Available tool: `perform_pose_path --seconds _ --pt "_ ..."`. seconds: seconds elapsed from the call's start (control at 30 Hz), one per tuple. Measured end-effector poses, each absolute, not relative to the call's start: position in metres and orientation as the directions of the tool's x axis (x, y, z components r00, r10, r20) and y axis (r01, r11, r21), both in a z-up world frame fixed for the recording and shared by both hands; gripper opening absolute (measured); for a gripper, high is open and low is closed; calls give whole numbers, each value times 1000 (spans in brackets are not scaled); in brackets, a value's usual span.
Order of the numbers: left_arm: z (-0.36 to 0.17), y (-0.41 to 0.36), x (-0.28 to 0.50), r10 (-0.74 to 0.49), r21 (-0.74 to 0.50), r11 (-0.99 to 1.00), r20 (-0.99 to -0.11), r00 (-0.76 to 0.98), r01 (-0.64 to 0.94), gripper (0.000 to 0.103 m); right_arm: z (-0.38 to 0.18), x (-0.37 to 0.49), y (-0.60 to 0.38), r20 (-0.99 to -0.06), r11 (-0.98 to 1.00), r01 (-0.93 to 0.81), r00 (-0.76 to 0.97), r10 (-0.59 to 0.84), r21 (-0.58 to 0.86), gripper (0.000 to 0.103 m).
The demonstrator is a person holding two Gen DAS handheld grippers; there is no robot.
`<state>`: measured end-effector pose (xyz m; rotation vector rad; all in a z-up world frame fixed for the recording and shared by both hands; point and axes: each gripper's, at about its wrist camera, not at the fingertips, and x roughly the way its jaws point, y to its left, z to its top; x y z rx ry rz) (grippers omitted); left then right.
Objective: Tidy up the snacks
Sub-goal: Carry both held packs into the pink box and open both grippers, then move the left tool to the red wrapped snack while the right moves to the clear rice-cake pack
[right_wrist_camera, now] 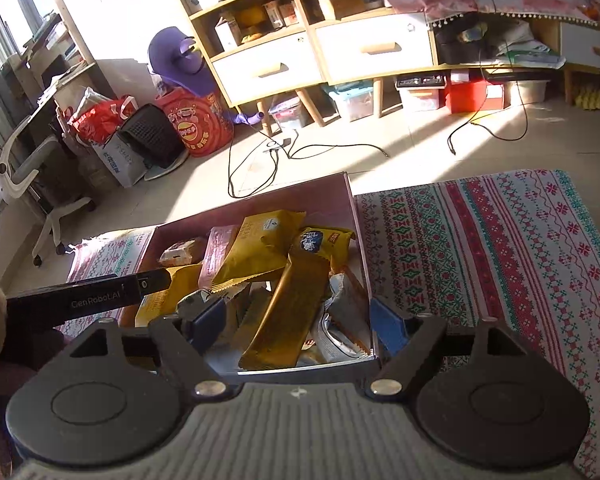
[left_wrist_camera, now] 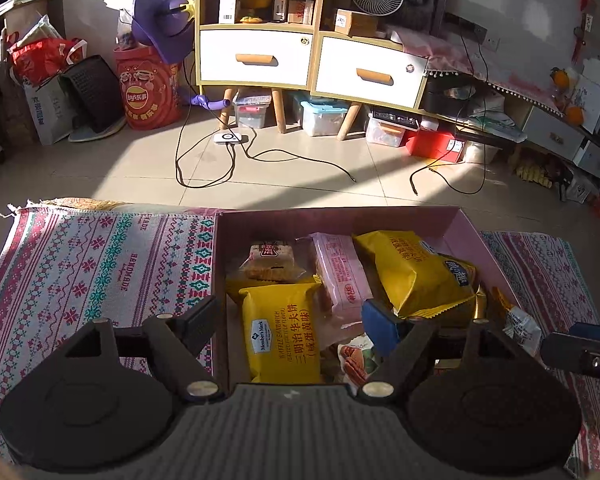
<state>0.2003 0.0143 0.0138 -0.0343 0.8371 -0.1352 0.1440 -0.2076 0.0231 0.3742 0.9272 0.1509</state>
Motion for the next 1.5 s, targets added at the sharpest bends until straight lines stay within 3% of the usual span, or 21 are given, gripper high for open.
perform_pose_path --seconds 0.3,0.6,1.2,1.5 --pt "21 29 155 -159 -85 986 -764 626 146 92 42 118 -199 -760 930 -1 576 301 368 88" --pt "26 43 118 -166 -84 983 -786 596 162 100 45 97 -196 -775 929 -8 548 314 371 92" --pt "0 70 71 -209 -82 968 -785 583 237 102 23 52 -163 -807 946 -149 493 324 289 95" --pt "-22 77 59 -196 3 945 -794 575 326 102 2 42 -157 -848 956 -165 442 291 242 95"
